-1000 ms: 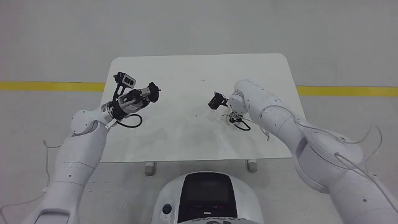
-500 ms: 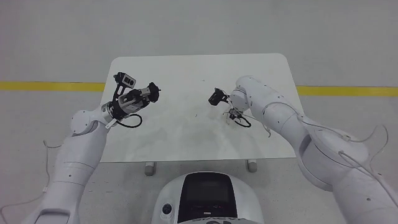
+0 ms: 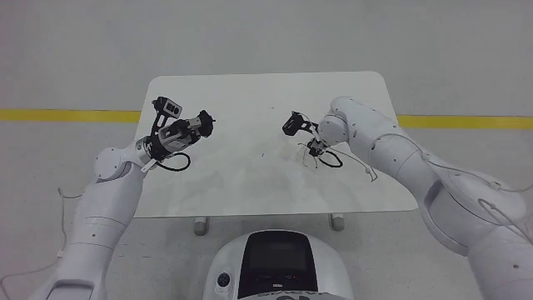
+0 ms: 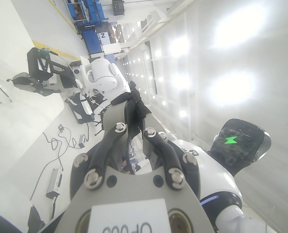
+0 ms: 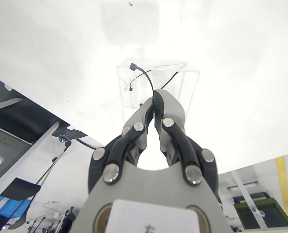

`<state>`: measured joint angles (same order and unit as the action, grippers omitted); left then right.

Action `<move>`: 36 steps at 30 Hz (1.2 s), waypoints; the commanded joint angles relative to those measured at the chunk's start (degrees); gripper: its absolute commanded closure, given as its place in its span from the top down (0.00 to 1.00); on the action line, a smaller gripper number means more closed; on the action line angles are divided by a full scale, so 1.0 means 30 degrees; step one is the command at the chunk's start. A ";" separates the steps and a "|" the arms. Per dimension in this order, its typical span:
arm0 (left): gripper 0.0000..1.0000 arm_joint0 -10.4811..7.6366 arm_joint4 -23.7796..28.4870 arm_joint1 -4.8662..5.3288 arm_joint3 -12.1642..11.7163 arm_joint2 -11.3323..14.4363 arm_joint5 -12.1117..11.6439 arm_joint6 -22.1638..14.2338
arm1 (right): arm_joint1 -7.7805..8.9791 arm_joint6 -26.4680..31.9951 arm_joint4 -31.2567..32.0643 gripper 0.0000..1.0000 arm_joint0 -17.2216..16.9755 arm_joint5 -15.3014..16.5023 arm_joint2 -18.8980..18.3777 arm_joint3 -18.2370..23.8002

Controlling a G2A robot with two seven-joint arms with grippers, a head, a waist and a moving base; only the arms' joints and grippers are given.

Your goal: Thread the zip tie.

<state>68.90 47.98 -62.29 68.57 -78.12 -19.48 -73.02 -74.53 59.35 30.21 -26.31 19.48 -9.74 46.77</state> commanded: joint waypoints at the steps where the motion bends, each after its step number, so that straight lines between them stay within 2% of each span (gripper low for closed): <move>1: 0.00 0.0000 0.0000 0.0000 0.0000 0.0000 0.0000 0.0000 | -0.0015 0.0005 0.0014 0.00 -0.0002 0.0000 0.0000 -0.0023; 6: 0.00 0.0000 0.0000 0.0000 0.0000 0.0000 0.0000 0.0000 | -0.0008 -0.0168 -0.0018 0.00 -0.0040 -0.0029 -0.0047 -0.0024; 10: 0.00 0.0000 0.0000 0.0000 0.0000 0.0000 0.0000 0.0000 | 0.0512 -0.2163 -0.1175 0.00 -0.0378 0.0000 -0.1077 0.0245; 14: 0.00 0.0000 0.0000 0.0000 0.0000 0.0000 0.0000 0.0000 | 0.1632 -0.3708 -0.2516 0.00 -0.0852 0.0000 -0.2228 0.1791; 19: 0.00 0.0000 0.0000 0.0000 0.0000 0.0000 0.0000 0.0000 | 0.3476 -0.5273 -0.3914 0.00 -0.2035 0.0000 -0.3953 0.4720; 23: 0.00 0.0000 0.0000 0.0000 0.0000 0.0000 0.0000 0.0000 | 0.4567 -0.4877 -0.4587 0.00 -0.2978 0.0000 -0.4874 0.7020; 31: 0.00 0.0000 0.0000 0.0000 0.0000 0.0000 0.0000 0.0000 | 0.4567 -0.4877 -0.4587 0.00 -0.2978 0.0000 -0.4874 0.7020; 33: 0.00 0.0022 -0.0037 -0.0004 0.0035 0.0015 0.0000 0.0124 | 0.4585 -0.5612 -0.4550 0.00 -0.3255 -0.0432 -0.5114 0.7029; 36: 0.00 0.0434 -0.0241 -0.0061 0.0606 0.0213 0.0000 0.1129 | 0.4824 -0.7384 -0.6108 0.00 -0.4078 0.0000 -0.6311 0.7464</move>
<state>69.78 47.42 -62.43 69.86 -77.63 -19.48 -70.68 -60.36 39.11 13.58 -37.68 18.86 -27.33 68.77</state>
